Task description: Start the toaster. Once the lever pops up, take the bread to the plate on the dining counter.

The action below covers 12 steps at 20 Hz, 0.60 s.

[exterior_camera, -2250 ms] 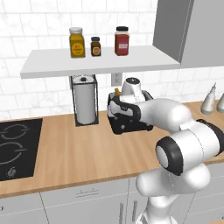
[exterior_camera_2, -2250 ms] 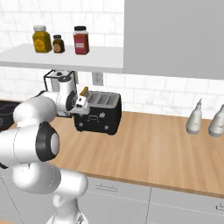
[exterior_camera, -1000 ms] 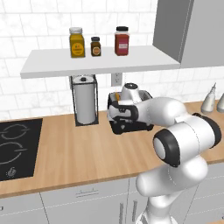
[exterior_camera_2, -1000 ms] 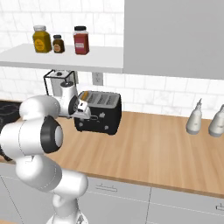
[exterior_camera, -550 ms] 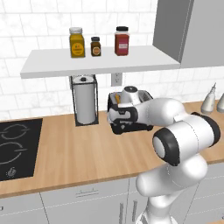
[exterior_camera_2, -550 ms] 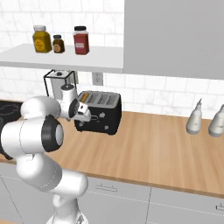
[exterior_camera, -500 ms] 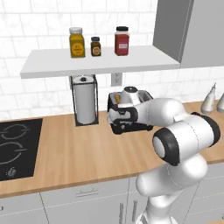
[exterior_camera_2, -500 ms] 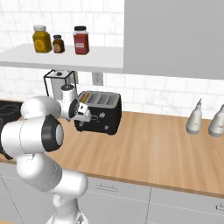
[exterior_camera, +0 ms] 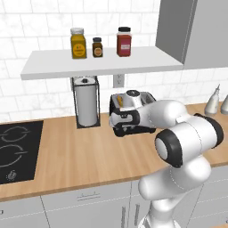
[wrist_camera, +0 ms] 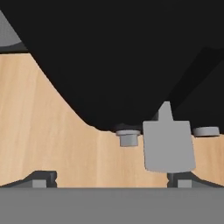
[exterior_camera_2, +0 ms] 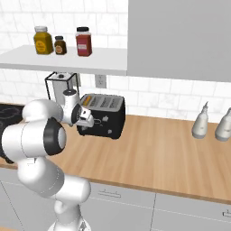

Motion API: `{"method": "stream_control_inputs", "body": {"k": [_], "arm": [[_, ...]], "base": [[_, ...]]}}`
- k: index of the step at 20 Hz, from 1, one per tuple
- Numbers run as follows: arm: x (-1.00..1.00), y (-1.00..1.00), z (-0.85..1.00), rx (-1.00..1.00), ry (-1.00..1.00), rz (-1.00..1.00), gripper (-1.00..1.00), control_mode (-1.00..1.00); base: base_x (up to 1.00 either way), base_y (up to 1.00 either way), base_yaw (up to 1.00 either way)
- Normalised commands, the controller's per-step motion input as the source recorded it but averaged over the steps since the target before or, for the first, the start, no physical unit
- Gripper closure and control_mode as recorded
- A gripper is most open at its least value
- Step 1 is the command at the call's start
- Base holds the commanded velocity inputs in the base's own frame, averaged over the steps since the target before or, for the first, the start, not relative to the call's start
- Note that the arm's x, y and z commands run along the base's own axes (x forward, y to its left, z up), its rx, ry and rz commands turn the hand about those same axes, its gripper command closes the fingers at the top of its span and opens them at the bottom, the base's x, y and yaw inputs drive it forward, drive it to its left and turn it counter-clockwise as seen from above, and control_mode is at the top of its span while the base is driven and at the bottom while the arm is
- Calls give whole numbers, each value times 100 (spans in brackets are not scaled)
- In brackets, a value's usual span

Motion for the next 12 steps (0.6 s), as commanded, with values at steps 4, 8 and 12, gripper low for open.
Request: {"method": "stream_control_inputs", "body": {"k": [4,8,12], "arm": [[-43,0,-4,0,-4,0,-100,-100],[-58,-4,-1,0,-6,0,-100,-100],[-18,-2,2,0,-3,0,-100,-100]], "base": [[0,0,0],[0,0,0],[0,0,0]]}}
